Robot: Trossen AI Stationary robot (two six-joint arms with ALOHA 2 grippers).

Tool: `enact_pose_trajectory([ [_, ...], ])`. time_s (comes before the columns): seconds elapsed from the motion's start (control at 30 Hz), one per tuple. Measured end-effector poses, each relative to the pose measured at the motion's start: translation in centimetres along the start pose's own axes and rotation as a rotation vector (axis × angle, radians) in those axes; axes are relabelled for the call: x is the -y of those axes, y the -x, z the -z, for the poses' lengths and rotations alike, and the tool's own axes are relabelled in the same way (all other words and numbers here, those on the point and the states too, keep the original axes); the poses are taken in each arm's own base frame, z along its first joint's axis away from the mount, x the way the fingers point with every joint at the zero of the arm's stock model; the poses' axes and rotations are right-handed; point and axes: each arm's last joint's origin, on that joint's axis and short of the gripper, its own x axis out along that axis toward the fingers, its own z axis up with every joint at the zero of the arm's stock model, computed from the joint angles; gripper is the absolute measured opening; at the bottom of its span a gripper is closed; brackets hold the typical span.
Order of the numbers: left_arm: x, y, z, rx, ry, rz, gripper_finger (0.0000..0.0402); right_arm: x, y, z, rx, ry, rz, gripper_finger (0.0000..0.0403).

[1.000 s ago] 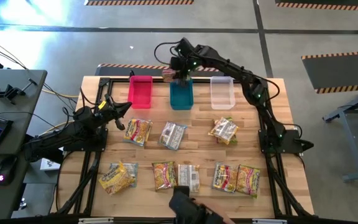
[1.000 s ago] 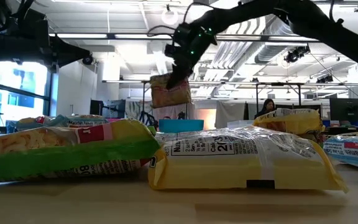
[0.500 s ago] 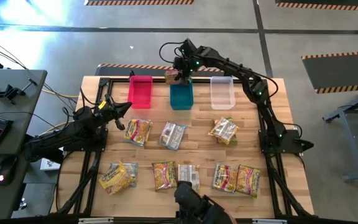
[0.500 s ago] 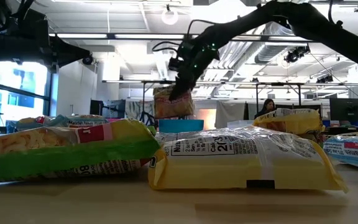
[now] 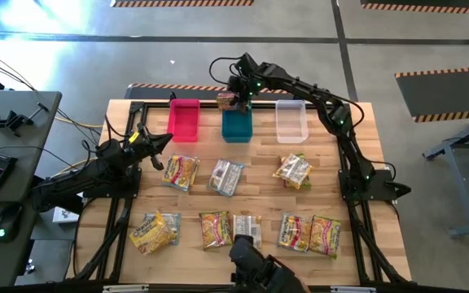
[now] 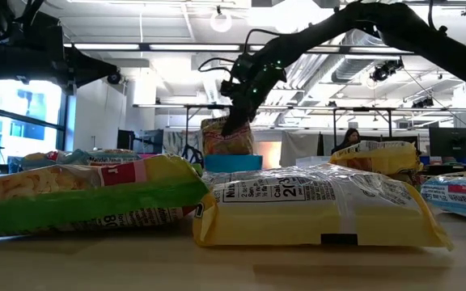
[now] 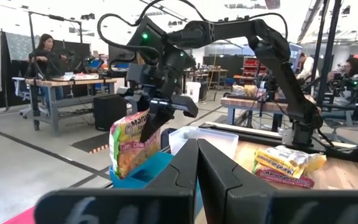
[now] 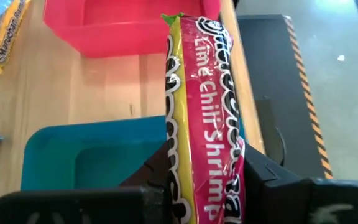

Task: Sort Maruchan noodles
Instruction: Put the top left green noodle pack into the blue bin

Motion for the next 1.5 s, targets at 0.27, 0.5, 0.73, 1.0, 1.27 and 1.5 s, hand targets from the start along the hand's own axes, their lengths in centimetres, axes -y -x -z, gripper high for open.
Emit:
enact_pose_trajectory([
  [0.27, 0.0, 0.0, -0.1, 0.009, 0.009, -0.001, 0.0000, 0.4, 1.6, -0.1, 0.023, -0.015, -0.022, 0.0085],
  [0.5, 0.0, 0.0, -0.1, 0.009, 0.011, 0.000, 0.0000, 1.0, 1.5, 0.3, 0.027, -0.008, -0.022, 0.0083],
  [0.73, 0.0, 0.0, -0.1, 0.009, 0.011, 0.000, 0.0000, 1.4, 0.6, 0.8, 0.023, -0.026, -0.042, 0.0083],
  [1.0, 0.0, 0.0, -0.1, 0.008, 0.024, 0.001, 0.0000, 1.8, -0.6, 1.2, 0.030, -0.028, -0.043, 0.0083],
  [1.27, 0.0, 0.0, -0.1, 0.009, 0.027, 0.001, 0.0000, 2.2, -0.8, 1.2, 0.052, -0.022, -0.029, 0.0083],
  [1.5, 0.0, 0.0, -0.1, 0.008, 0.027, 0.001, 0.0000, 2.4, -2.2, 1.8, 0.045, -0.014, -0.052, 0.0083],
])
